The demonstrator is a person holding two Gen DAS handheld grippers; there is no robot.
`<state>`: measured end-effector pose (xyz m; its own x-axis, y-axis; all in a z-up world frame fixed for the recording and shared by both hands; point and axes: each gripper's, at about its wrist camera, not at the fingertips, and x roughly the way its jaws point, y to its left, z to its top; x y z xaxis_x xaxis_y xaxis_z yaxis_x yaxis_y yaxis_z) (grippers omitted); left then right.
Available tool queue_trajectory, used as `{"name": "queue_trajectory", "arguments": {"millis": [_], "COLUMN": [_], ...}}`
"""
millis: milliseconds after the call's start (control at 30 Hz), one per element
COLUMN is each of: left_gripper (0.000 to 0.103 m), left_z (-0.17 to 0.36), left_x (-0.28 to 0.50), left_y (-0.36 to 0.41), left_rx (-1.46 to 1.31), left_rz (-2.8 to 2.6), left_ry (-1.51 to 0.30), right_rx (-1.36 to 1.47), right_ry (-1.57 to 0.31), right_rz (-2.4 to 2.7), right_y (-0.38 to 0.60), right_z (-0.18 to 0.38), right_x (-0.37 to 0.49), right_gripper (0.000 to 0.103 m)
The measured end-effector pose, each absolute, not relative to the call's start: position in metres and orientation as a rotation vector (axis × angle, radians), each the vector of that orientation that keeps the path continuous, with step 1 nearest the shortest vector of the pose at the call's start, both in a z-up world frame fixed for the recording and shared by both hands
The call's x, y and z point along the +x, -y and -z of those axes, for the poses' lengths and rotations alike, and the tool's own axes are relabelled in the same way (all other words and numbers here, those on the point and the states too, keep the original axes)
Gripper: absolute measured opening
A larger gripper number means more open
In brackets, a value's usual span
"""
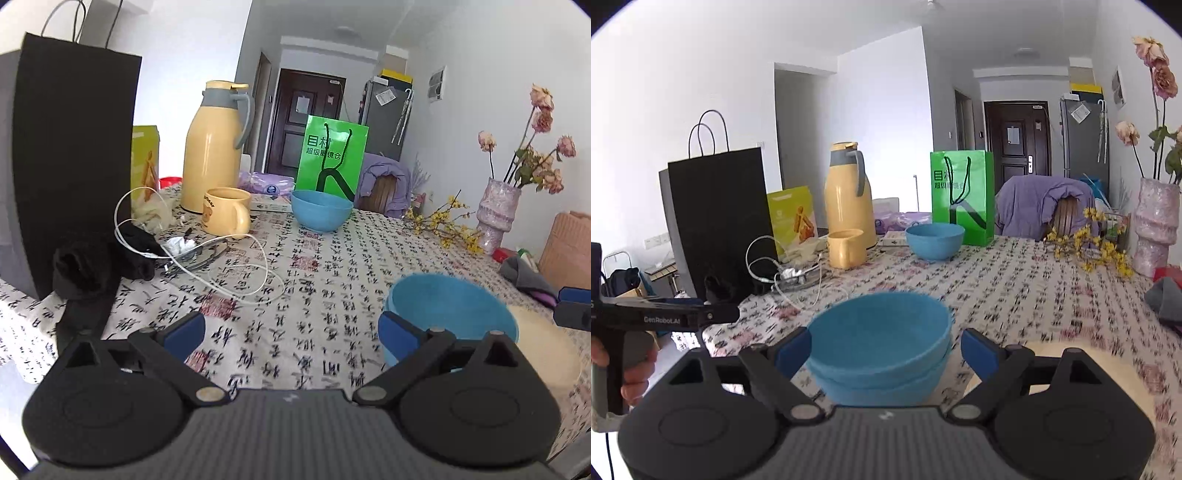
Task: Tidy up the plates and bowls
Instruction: 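Open both tools to release the nested bowls and lift away, then move both tools to the blue bowl beside the green bag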
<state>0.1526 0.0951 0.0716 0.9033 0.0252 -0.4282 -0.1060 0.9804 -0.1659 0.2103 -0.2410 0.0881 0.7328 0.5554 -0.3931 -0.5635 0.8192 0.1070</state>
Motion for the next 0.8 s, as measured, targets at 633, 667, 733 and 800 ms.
{"name": "queue_trajectory", "arguments": {"millis": [633, 667, 733, 800], "left_gripper": [0.102, 0.102, 0.102, 0.102], "left_z": [-0.118, -0.119, -0.122, -0.123], "left_x": [0.360, 0.374, 0.399, 0.423], "left_y": [-0.143, -0.144, -0.145, -0.146], "left_rx": [-0.340, -0.336, -0.336, -0.340], "left_rz": [0.000, 0.004, 0.007, 0.022], "left_ry": [-0.655, -0.665, -0.689, -0.698], "right_rx": [0.010, 0.009, -0.020, -0.048], "right_ry": [-0.769, -0.785, -0.827, -0.873], "right_rz": [-0.625, -0.621, -0.618, -0.623], "right_y": [0.261, 0.257, 0.248, 0.235], "right_z": [-0.170, -0.171, -0.171, -0.169], "right_x": [0.488, 0.505, 0.540, 0.576], "right_gripper": [0.088, 0.088, 0.088, 0.088]}}
